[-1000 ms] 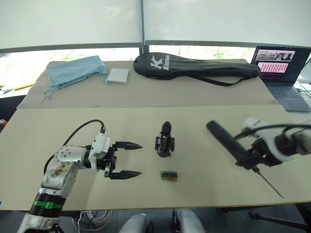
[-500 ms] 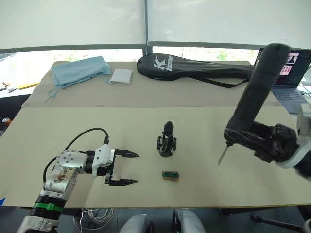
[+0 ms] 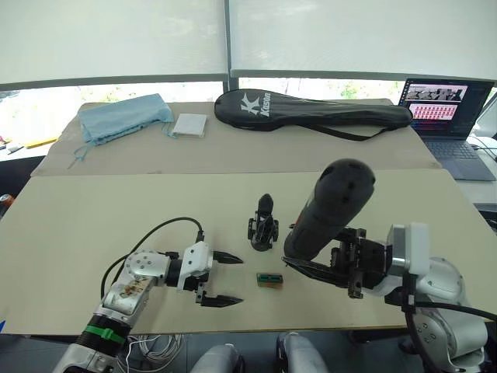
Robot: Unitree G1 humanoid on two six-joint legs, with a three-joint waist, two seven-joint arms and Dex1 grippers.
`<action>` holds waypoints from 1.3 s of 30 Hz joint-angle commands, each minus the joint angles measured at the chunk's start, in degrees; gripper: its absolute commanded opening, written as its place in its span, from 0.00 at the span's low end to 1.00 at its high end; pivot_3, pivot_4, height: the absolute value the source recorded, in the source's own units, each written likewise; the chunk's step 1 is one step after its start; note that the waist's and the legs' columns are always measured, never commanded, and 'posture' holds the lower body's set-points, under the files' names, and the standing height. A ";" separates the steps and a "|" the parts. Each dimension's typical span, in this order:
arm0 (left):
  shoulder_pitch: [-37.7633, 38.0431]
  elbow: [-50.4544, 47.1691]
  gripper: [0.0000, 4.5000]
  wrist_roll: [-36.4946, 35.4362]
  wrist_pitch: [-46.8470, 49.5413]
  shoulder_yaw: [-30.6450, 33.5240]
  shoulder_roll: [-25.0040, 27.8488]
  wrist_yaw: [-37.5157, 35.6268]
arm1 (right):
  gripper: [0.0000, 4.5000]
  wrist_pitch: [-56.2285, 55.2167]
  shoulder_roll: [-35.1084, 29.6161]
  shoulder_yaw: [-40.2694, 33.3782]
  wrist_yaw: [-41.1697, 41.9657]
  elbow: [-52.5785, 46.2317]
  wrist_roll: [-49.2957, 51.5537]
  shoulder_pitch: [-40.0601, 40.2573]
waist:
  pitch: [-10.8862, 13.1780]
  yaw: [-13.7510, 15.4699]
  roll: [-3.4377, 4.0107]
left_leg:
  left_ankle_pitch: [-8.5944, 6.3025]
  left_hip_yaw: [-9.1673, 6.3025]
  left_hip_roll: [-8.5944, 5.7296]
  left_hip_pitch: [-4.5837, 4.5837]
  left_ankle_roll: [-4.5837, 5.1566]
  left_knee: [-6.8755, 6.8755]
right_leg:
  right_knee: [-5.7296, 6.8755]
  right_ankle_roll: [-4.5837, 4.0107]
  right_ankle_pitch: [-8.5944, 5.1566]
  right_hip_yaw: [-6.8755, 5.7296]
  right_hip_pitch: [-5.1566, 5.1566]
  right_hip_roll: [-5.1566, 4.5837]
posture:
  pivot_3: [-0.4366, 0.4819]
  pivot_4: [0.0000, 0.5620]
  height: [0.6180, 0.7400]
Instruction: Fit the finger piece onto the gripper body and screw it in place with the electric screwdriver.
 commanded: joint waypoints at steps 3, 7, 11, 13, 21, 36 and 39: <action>-0.40 -1.14 1.00 0.79 1.73 -2.08 -2.45 2.70 | 0.42 -3.75 -1.88 1.86 0.59 1.04 1.31 -0.49 | 0.00 -0.01 0.00 | 0.00 0.00 0.01 0.00 0.00 0.00 | 0.00 0.00 0.00 0.02 0.00 0.00 | 0.48 0.27 1.00; -0.57 -0.02 1.00 2.16 1.43 -3.11 -3.95 4.63 | 0.42 -4.12 -2.67 2.86 0.10 1.36 1.51 -0.43 | 0.00 0.05 0.01 | 0.00 0.00 0.02 0.01 0.00 0.00 | 0.01 -0.01 -0.01 0.09 0.00 -0.01 | 0.48 0.27 1.00; -1.13 1.46 1.00 3.80 0.69 -3.74 -5.37 6.32 | 0.42 -4.91 -3.47 3.88 0.65 2.45 1.43 -0.86 | 0.00 0.43 0.00 | 0.00 0.00 0.00 0.01 0.00 0.01 | 0.00 0.00 -0.02 0.09 0.04 -0.03 | 0.48 0.27 1.00; -1.32 2.25 1.00 4.38 0.13 -4.14 -5.58 6.31 | 0.42 -5.61 -3.69 4.38 0.99 3.44 1.25 -1.32 | -0.01 0.54 0.00 | 0.00 0.00 0.00 0.02 0.00 0.01 | -0.01 0.00 -0.02 0.08 0.06 -0.04 | 0.48 0.27 1.00; -2.51 3.85 1.00 5.55 0.98 -6.59 -5.53 5.20 | 0.42 -8.08 -4.59 5.70 0.93 6.94 -0.48 -3.05 | -0.02 0.80 0.01 | 0.00 0.00 -0.01 0.03 0.00 0.02 | 0.00 0.01 -0.02 0.09 0.07 -0.05 | 0.48 0.27 1.00; -3.44 7.67 1.00 6.42 -1.07 -8.02 -8.84 4.94 | 0.42 -7.20 -4.92 7.56 -0.89 5.04 0.46 -1.68 | -0.06 1.96 0.05 | -0.02 0.00 -0.04 0.06 0.05 0.04 | -0.05 0.05 -0.04 0.11 0.17 -0.08 | 0.48 0.27 1.00; -3.47 8.46 1.00 6.42 -1.93 -7.98 -8.82 4.30 | 0.42 -7.15 -5.31 7.20 -0.94 5.07 0.68 -1.58 | -0.07 1.96 0.06 | -0.03 0.00 -0.04 0.06 0.05 0.04 | -0.04 0.07 -0.05 0.11 0.17 -0.08 | 0.48 0.27 1.00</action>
